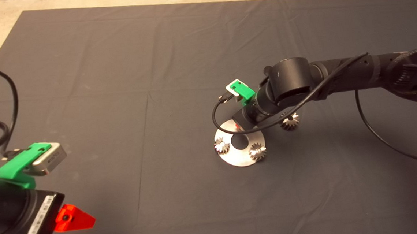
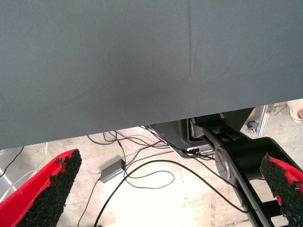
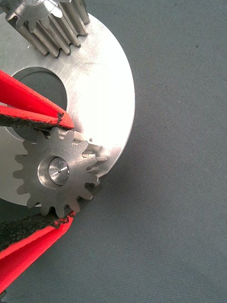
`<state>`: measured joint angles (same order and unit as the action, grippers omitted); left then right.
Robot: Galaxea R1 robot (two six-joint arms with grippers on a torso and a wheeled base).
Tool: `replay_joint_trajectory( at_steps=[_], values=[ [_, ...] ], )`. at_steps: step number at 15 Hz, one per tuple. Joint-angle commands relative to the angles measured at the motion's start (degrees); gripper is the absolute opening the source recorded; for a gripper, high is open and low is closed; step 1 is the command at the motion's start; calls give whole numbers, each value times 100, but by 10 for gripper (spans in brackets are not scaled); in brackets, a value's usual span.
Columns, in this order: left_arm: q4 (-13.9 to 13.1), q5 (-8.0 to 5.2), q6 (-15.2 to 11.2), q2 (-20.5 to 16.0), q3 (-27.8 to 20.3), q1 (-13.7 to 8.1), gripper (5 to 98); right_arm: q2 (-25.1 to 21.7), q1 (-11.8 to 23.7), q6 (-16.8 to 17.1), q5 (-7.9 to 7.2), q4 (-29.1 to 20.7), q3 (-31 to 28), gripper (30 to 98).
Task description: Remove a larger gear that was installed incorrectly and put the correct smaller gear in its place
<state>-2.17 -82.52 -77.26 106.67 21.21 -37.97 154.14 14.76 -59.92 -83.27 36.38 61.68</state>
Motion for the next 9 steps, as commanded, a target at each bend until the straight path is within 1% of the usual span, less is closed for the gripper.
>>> replay_joint_trajectory(
  at_steps=[1, 3, 4, 6, 7, 8, 9],
  values=[
    [-99, -27, 1, -1, -92, -17, 977, -10, 115, -29, -31, 159, -44, 415],
    [-99, -27, 1, -1, -92, -17, 977, -1, 124, -29, -40, 159, -53, 416],
    [-99, -27, 1, -1, -92, -17, 977, -1, 133, -38, -48, 159, -53, 436],
    [-99, -27, 1, -1, -92, -17, 977, -10, 142, -43, -66, 159, -65, 436],
    [-99, -27, -2, -1, -92, -17, 977, -10, 178, -46, -66, 148, -163, 467],
    [-99, -19, -8, -1, -92, -17, 977, -19, 327, -55, -75, 101, -304, 480],
    [-99, -19, -8, -1, -92, -17, 977, -30, 658, -66, -75, 18, -363, 480]
  ],
)
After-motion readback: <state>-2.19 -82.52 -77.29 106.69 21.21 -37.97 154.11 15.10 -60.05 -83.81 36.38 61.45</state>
